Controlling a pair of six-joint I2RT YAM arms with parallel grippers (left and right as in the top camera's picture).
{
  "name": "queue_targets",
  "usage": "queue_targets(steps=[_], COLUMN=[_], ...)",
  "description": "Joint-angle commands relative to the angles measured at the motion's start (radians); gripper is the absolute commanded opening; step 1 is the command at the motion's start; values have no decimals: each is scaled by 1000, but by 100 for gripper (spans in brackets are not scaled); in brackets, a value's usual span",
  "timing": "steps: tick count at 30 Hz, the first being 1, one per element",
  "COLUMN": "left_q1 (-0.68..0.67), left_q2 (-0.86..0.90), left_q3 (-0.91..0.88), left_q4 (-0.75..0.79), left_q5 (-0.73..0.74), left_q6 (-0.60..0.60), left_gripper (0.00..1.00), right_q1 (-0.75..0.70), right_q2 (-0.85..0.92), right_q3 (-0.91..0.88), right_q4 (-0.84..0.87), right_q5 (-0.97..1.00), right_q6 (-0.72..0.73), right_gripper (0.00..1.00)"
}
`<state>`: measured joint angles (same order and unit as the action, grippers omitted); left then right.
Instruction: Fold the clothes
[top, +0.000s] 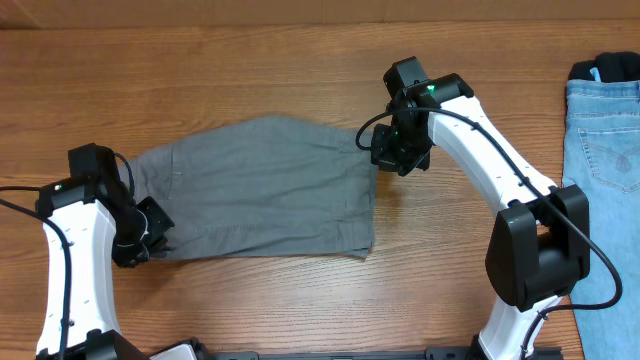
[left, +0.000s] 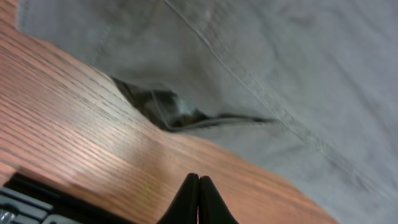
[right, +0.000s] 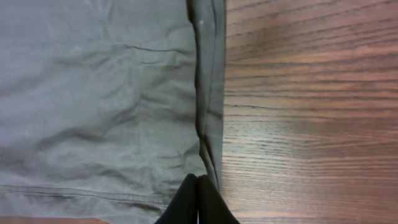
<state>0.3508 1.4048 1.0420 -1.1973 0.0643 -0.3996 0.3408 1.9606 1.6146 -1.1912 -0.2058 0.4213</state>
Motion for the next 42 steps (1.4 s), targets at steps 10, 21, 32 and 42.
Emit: queue_targets(steps=[10, 21, 32, 42], left_q1=[5, 69, 97, 134], left_q2=[101, 142, 144, 143], left_q3=[-84, -109, -157, -155], left_q4=[92, 102, 147, 166], left_q5=[-129, -118, -109, -90], left_q6=[-67, -106, -106, -92], left_gripper=[4, 4, 4, 4], right_q1=[68, 85, 84, 84], right_q2=[-18, -17, -17, -17], right_q3=[-148, -285, -392, -465], right_q4=[94, 182, 187, 230], right_q5=[-174, -189, -189, -189], right_q6=[-3, 55, 119, 156], right_gripper=[4, 9, 9, 5])
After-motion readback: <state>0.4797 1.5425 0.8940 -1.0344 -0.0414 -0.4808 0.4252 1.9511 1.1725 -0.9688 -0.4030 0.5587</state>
